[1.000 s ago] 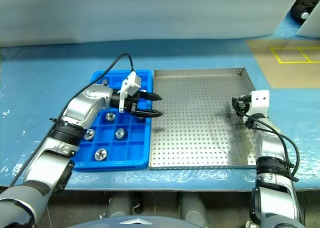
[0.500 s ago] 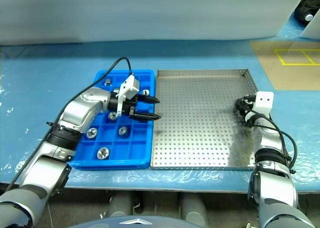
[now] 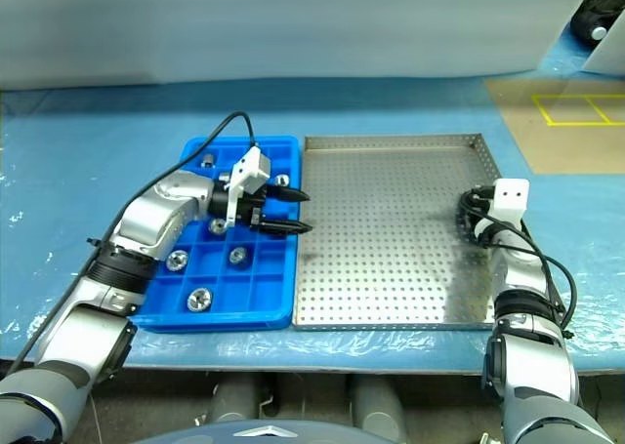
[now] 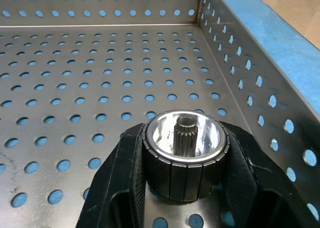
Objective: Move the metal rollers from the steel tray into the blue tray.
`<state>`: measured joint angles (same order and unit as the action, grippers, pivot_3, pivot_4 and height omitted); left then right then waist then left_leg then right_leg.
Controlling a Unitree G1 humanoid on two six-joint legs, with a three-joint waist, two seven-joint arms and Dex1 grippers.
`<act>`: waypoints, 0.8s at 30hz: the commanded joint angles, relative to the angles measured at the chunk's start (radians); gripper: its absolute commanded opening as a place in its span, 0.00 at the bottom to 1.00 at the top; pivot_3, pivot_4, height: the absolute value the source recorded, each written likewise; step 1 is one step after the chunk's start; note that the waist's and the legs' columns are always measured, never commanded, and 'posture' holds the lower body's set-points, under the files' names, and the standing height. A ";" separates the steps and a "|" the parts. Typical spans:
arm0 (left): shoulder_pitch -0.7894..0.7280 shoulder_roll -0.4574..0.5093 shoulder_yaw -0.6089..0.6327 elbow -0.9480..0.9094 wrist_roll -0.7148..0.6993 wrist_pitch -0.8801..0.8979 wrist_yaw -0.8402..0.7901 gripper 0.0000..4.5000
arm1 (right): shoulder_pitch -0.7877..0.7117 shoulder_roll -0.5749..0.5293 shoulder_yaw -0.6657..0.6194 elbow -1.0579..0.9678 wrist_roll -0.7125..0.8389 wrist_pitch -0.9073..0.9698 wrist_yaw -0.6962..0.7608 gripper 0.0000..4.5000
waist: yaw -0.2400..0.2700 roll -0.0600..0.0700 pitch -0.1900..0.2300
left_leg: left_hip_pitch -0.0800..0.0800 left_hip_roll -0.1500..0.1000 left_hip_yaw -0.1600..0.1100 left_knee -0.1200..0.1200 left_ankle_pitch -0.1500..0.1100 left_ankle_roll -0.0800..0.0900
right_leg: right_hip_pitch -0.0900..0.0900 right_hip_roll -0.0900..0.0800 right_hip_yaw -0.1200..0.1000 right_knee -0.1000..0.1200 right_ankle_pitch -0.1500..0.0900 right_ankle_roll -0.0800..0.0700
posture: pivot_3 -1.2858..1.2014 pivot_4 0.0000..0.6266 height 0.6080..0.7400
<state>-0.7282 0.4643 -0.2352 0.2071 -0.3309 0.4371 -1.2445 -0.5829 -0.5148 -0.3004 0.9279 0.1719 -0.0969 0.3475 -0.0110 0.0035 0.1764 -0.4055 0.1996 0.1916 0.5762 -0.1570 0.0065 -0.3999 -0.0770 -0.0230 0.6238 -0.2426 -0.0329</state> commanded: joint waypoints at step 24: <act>0.404 0.387 0.326 -0.549 -0.205 0.264 0.069 0.80 | -0.048 0.067 0.574 -0.897 0.268 0.638 0.881 0.37 | 0.107 0.001 0.003 | -0.003 0.004 0.003 -0.014 0.005 -0.009 | -0.010 0.002 -0.002 -0.004 -0.001 -0.004 | 0.58 0.24 1.00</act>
<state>-0.3448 0.8280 0.0415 -0.2606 -0.4938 0.6737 -1.1900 -0.6144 -0.4339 0.2547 0.0773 0.4064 0.5300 1.1637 0.0963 0.0049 0.1798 -0.4084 0.2041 0.1941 0.5614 -0.1524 -0.0029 -0.4100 -0.0750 -0.0254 0.6200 -0.2433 -0.0373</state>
